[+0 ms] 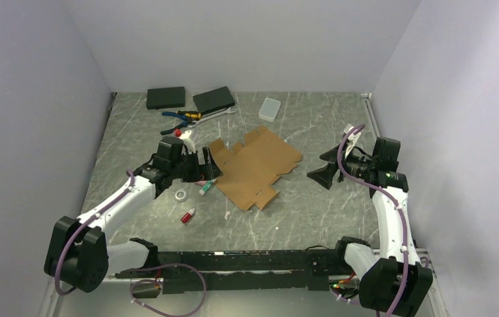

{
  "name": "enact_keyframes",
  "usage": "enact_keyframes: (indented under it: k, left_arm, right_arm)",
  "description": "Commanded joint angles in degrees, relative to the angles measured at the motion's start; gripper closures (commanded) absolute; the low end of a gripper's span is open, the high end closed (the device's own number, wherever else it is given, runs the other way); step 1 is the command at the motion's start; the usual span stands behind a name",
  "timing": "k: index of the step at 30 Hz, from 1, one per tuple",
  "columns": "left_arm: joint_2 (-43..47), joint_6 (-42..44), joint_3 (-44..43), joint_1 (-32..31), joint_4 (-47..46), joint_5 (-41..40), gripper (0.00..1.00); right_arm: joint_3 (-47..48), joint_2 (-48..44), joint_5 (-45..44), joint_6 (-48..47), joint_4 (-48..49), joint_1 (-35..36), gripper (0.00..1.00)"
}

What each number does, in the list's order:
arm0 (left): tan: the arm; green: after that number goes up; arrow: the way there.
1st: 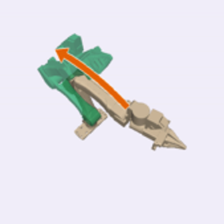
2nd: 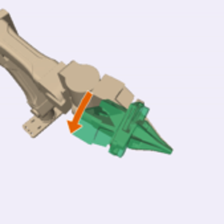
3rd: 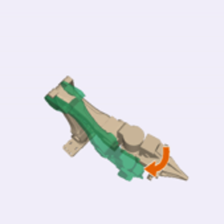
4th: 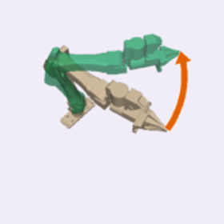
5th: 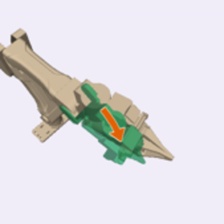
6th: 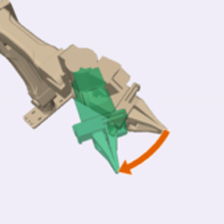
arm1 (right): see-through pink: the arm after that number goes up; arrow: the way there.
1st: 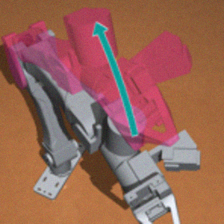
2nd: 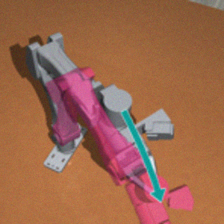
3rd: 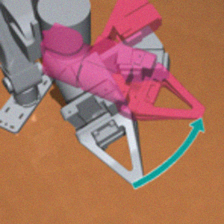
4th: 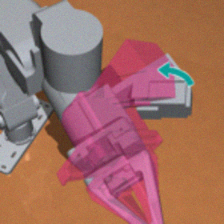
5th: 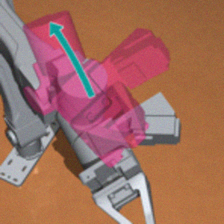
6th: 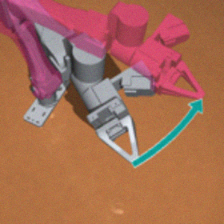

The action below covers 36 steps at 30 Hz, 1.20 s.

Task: Fold the paper box

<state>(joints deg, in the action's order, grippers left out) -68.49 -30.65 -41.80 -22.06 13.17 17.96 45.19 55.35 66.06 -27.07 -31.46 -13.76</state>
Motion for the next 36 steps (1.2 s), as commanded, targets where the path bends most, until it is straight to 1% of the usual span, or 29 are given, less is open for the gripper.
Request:
enact_keyframes:
  k: [1,6,14,18,20,24,27,31,36]
  left_arm:
    - [0.71,1.1,0.81,-0.08,-4.33,-1.38,0.05]
    - [2.86,0.1,2.44,-0.08,-5.96,-0.85,0.04]
    - [7.07,-5.3,6.22,-0.08,-15.8,3.97,0.04]
    - [8.63,-5.47,6.38,-0.08,-15.87,3.04,0.03]
    - [9.25,-6.17,6.78,-0.08,-16.7,3.03,0.02]
    - [9.24,-10.86,9.08,-0.17,-23.31,3.85,0.01]
    - [7.59,-14.44,10.57,-0.98,-31.31,4.52,0.0]
    - [2.2,-16.55,9.41,-4.47,-37.38,1.34,0.0]
    - [-7.42,-18.65,5.6,-9.29,-47.3,-3.46,0.0]
  right_arm:
    - [-0.15,-0.24,0.65,-1.75,0.44,0.31,0.0]
    - [-0.57,-0.38,-0.73,-0.01,2.0,0.31,0.0]
    - [-1.44,-0.9,-1.25,4.33,5.79,0.31,0.0]
    - [-1.55,-1.03,-2.46,6.23,7.25,0.31,0.0]
    - [-1.79,-1.19,-3.36,8.6,9.04,0.31,0.0]
    - [-2.86,-0.85,-4.68,21.45,18.21,1.58,0.0]
    - [-0.76,0.67,-8.55,28.66,21.39,6.5,0.0]
    - [3.92,4.16,-13.05,40.88,27.04,12.58,0.0]
    - [9.13,9.6,-21.04,60.03,39.47,18.62,0.0]
